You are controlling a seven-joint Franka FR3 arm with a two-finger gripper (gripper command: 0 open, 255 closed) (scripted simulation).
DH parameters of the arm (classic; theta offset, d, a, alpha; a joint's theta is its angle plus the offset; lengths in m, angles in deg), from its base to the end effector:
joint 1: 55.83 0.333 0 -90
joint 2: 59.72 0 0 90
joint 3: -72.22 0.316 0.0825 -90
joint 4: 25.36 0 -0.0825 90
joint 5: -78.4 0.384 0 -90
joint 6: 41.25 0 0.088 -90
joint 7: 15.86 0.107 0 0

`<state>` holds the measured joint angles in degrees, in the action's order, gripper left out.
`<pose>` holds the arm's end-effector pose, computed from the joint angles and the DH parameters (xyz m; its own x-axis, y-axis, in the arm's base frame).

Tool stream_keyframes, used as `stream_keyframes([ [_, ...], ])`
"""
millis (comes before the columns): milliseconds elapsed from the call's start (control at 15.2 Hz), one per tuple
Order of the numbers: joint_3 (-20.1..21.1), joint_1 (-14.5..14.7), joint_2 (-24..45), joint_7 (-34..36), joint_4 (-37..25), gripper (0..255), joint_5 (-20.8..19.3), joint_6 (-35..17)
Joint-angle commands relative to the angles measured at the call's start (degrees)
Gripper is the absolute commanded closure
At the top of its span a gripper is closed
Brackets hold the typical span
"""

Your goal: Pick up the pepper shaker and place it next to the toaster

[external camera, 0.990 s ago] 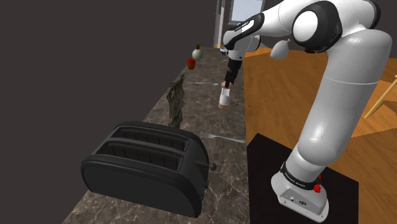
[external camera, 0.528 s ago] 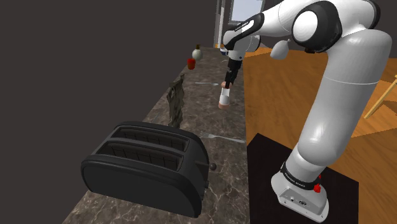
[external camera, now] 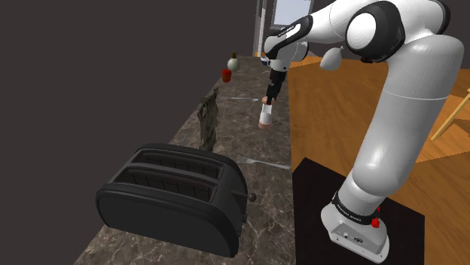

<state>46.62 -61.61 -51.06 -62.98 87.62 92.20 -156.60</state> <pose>0.5017 -0.2818 0.3946 0.9867 0.1587 0.0363 0.1626 -0.9722 -0.1685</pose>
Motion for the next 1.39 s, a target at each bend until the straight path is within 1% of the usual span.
stream_keyframes([
  [0,-0.05,0.02,-0.3,0.24,-0.39,255,-0.24,0.65],
  [660,-0.3,0.18,-2.89,2.22,-5.19,255,-2.04,7.54],
  [1320,-0.43,0.16,-4.22,3.71,-11.36,255,-3.01,14.77],
])
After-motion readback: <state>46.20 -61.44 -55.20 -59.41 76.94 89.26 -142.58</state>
